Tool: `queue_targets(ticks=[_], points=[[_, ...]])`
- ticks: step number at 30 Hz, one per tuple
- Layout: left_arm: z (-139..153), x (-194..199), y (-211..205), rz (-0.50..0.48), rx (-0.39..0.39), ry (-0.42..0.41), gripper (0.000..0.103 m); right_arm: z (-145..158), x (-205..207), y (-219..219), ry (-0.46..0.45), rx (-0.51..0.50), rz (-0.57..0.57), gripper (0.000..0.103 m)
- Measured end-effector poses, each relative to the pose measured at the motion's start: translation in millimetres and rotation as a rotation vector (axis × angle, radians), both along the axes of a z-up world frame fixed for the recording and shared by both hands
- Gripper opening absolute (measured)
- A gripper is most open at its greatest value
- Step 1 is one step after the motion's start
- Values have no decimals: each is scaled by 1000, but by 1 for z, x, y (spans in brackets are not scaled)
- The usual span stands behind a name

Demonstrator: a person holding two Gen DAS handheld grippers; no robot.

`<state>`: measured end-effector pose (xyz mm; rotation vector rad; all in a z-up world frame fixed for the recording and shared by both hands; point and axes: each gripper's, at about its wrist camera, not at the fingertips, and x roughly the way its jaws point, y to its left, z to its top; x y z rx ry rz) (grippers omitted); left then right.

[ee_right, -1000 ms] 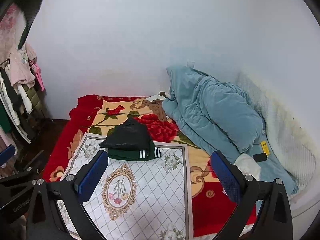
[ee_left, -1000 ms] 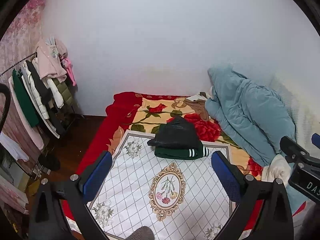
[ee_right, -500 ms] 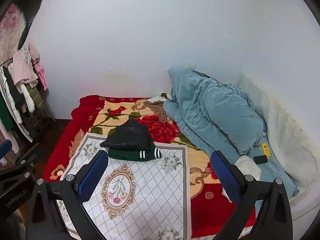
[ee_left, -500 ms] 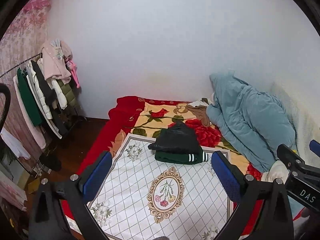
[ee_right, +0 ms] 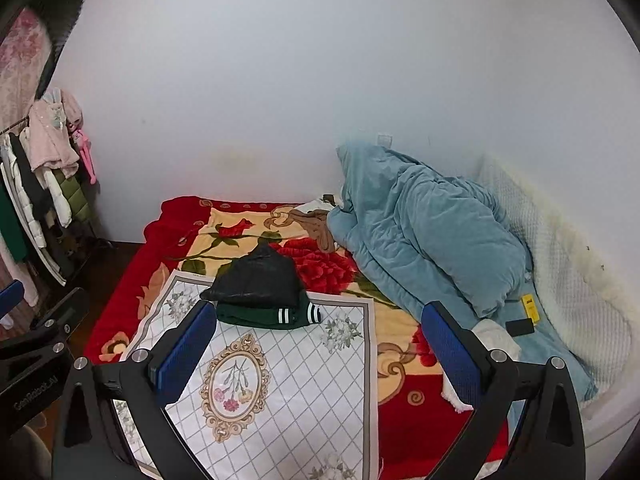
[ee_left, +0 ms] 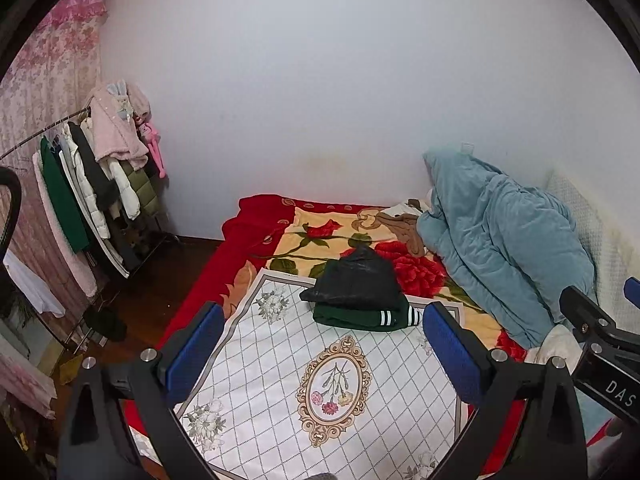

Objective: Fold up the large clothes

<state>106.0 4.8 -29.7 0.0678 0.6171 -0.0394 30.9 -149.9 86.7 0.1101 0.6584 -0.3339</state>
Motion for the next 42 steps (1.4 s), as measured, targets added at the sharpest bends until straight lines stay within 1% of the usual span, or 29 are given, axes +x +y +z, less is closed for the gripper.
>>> queue_targets(ticks=[23, 42], points=[[2, -6, -2, -13, -9, 5, 101, 1, 4, -5, 14, -5, 5, 103], [1, -10, 0, 1, -7, 13, 101, -3, 2, -5, 20, -9, 4, 103]])
